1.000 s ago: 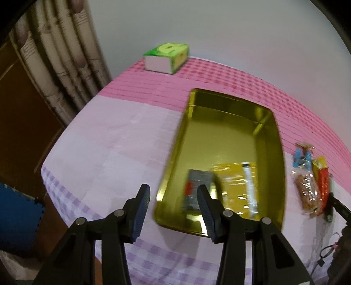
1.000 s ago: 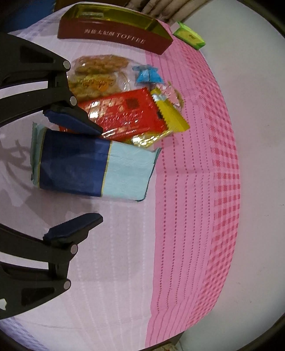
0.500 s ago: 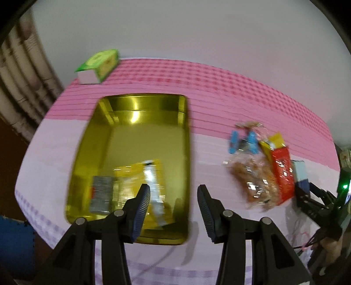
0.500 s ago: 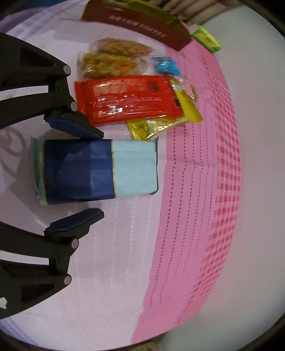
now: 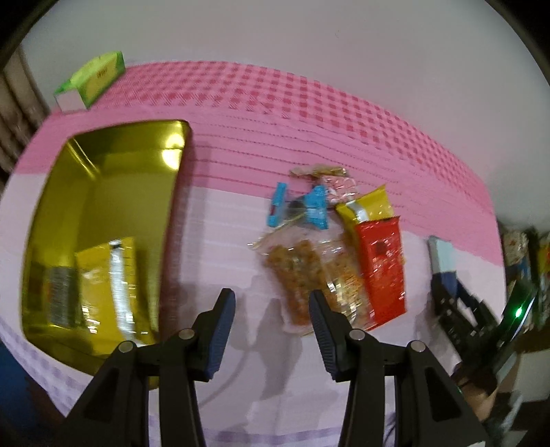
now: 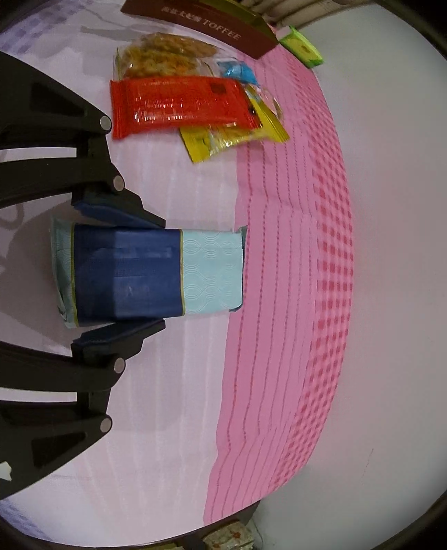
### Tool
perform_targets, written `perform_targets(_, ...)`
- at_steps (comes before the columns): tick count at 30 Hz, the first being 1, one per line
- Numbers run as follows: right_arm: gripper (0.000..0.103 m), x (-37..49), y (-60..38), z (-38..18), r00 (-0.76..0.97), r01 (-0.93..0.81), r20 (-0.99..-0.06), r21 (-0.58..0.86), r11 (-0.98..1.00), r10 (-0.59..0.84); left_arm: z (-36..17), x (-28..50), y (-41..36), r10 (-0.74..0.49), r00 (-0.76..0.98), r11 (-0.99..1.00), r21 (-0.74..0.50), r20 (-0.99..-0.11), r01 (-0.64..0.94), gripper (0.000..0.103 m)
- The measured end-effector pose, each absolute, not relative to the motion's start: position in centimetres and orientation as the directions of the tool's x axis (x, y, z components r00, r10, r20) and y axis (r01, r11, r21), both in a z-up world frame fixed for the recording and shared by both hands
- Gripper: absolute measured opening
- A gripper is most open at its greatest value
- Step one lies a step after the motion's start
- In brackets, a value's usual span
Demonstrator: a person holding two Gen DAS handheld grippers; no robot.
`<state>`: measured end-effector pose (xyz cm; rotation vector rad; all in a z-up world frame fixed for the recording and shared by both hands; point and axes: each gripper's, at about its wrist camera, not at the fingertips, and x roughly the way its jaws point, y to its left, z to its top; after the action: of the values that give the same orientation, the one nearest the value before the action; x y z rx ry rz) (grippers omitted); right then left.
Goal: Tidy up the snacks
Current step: 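Grasp the clear cracker bag with the left tool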
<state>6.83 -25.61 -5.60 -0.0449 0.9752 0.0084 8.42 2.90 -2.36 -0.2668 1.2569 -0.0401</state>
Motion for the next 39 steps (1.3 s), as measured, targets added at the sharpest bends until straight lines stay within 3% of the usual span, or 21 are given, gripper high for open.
perform_targets(5,0.047,6.9,-25.6,-5.7,0.572,-0.03,-0.82,-0.034,0.999,-0.011,-3.5,10.1,2.4,-0.238,0.277,0.934,-0.298,-0.931,-0.199,0.046)
perform_targets(8,0.047,6.7,-25.7,-5.7,0.576,-0.03,-0.818,-0.034,0.999,-0.01,-4.4,10.9,2.2,-0.247,0.258,0.922,-0.308,-0.934,-0.235,0.058)
perform_targets(26,0.048,6.6,-25.5,-5.8,0.58,-0.025,-0.815,-0.029,0.999,-0.009,-7.0,11.4,1.5,-0.242,0.22,0.914,-0.298,-0.945,-0.274,0.058)
perform_targets(33,0.048,6.6,-25.5,-5.8,0.58,-0.026,-0.815,-0.029,0.999,-0.008,-7.0,11.6,1.2,-0.238,0.222,0.932,-0.287,-0.946,-0.222,0.041)
perform_targets(39,0.049,6.7,-25.6,-5.8,0.579,-0.026,-0.815,-0.03,0.999,-0.009,-6.6,11.6,1.0,-0.23,0.228,0.945,-0.273,-0.946,-0.182,0.04)
